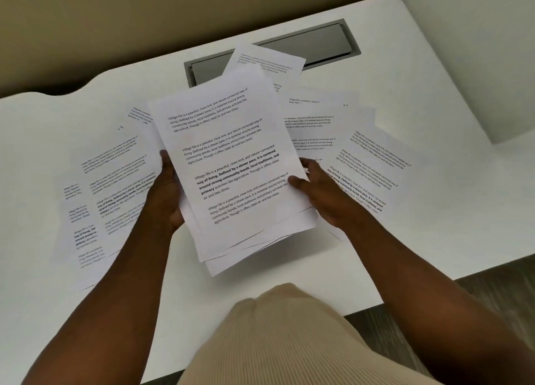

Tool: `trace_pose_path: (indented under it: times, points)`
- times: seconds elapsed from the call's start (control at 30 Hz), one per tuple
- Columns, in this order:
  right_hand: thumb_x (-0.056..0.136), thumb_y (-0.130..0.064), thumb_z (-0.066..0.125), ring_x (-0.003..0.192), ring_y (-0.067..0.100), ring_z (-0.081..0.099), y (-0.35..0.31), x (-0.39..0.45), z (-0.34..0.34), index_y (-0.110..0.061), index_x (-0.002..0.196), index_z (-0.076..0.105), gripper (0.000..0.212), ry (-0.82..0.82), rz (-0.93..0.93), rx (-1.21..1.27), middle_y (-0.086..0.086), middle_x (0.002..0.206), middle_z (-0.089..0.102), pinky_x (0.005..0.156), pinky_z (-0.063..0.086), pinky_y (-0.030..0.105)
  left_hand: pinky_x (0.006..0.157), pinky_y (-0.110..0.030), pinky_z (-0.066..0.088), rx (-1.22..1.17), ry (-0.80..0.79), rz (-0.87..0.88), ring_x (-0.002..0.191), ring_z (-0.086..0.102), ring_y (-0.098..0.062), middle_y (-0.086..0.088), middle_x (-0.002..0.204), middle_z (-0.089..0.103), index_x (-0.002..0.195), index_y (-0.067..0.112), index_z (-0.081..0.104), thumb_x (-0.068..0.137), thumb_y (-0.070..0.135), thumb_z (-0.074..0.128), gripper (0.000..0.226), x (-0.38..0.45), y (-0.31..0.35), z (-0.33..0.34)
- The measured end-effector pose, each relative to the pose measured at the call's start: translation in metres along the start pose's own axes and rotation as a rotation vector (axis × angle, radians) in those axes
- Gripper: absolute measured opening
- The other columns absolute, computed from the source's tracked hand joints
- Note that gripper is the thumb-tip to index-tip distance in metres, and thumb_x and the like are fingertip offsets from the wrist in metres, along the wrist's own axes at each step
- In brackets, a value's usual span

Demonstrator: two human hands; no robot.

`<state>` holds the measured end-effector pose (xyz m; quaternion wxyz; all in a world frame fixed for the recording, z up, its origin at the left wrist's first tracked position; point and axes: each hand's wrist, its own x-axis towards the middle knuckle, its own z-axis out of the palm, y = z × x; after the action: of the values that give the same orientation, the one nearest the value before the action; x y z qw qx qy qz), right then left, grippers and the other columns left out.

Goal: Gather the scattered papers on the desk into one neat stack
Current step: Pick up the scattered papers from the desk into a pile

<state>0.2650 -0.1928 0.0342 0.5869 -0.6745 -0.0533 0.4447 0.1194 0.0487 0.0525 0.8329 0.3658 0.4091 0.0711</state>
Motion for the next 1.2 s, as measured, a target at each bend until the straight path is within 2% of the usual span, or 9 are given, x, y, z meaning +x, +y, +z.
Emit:
trace_pose_path:
  times: [0.13,0.27,0.47,0.53,0.6,0.77,0.9,1.07,1.2]
  points:
    - [0.098,-0.018,0.048,0.131,0.014,0.047,0.007,0.004,0.011,-0.034,0.135,0.041,0.041,-0.051,-0.007,-0.041,-0.007,0.144,0.048,0.113,0.037,0.04,0.087,-0.051,0.058,0.023,0.007,0.034,0.115,0.066,-0.029,-0.009,0.129,0.067,0.141,0.024,0.052,0.077,0.076,0.04,0.083,0.0,-0.001,0.003]
    - [0.094,-0.025,0.049,0.135,0.012,0.042,0.013,0.006,0.014,-0.044,0.133,0.043,0.044,-0.078,-0.003,-0.11,-0.012,0.148,0.043,0.114,0.035,0.041,0.101,-0.056,0.048,0.132,0.077,0.147,0.123,0.06,-0.034,-0.014,0.133,0.063,0.136,0.012,0.057,0.091,0.025,0.067,0.048,0.007,-0.006,-0.011]
    - [0.097,-0.042,0.048,0.101,0.018,0.063,0.006,0.01,-0.003,-0.021,0.112,0.064,0.03,0.08,0.08,-0.051,-0.001,0.114,0.067,0.089,0.05,0.034,0.103,-0.053,0.047,0.162,0.049,0.134,0.121,0.062,-0.028,-0.009,0.131,0.065,0.135,0.012,0.058,0.091,0.012,0.064,0.044,0.01,-0.006,-0.02]
    - [0.096,-0.034,0.053,0.08,0.021,0.063,0.007,0.013,-0.016,-0.015,0.101,0.064,0.023,0.182,0.111,0.014,0.008,0.099,0.069,0.071,0.05,0.031,0.095,-0.048,0.054,0.135,0.075,0.126,0.116,0.065,-0.026,-0.008,0.128,0.068,0.135,0.012,0.058,0.093,0.01,0.061,0.042,0.009,-0.006,-0.018]
    - [0.089,-0.027,0.063,0.075,0.02,0.062,0.015,0.017,-0.036,-0.013,0.096,0.065,0.015,0.381,0.123,-0.09,0.008,0.093,0.07,0.069,0.051,0.031,0.09,-0.046,0.057,0.123,0.099,0.12,0.113,0.067,-0.026,-0.008,0.126,0.068,0.135,0.012,0.058,0.093,0.009,0.062,0.042,0.008,-0.005,-0.018]
    - [0.079,-0.026,0.067,0.121,0.036,0.045,0.04,0.014,-0.09,-0.003,0.126,0.047,0.055,0.783,0.306,-0.73,0.019,0.13,0.049,0.099,0.04,0.043,0.09,-0.047,0.057,0.109,0.133,0.089,0.114,0.066,-0.028,-0.009,0.126,0.068,0.133,0.013,0.06,0.09,0.012,0.065,0.043,0.008,-0.004,-0.023]
    - [0.074,-0.035,0.076,0.131,0.039,0.03,0.046,-0.002,-0.114,-0.002,0.143,0.018,0.097,0.937,0.57,-0.678,0.024,0.144,0.026,0.101,0.035,0.053,0.086,-0.045,0.058,0.106,0.134,0.078,0.112,0.067,-0.027,-0.011,0.127,0.068,0.133,0.012,0.06,0.088,0.014,0.068,0.046,0.006,-0.005,-0.023]
    - [0.068,-0.041,0.083,0.129,0.039,0.035,0.051,-0.003,-0.124,0.003,0.139,0.017,0.106,0.936,0.585,-0.618,0.028,0.14,0.03,0.107,0.031,0.043,0.099,-0.048,0.05,0.136,0.134,0.101,0.12,0.063,-0.029,-0.01,0.131,0.065,0.133,0.014,0.06,0.059,0.03,0.091,0.082,0.004,-0.001,-0.025]
    - [0.064,-0.037,0.087,0.126,0.036,0.042,0.052,0.003,-0.131,0.003,0.136,0.019,0.107,0.952,0.589,-0.487,0.026,0.136,0.04,0.105,0.037,0.043,0.095,-0.047,0.052,0.175,0.181,0.109,0.116,0.065,-0.028,-0.009,0.126,0.068,0.131,0.014,0.062,0.082,0.017,0.074,0.05,0.006,-0.001,-0.029]
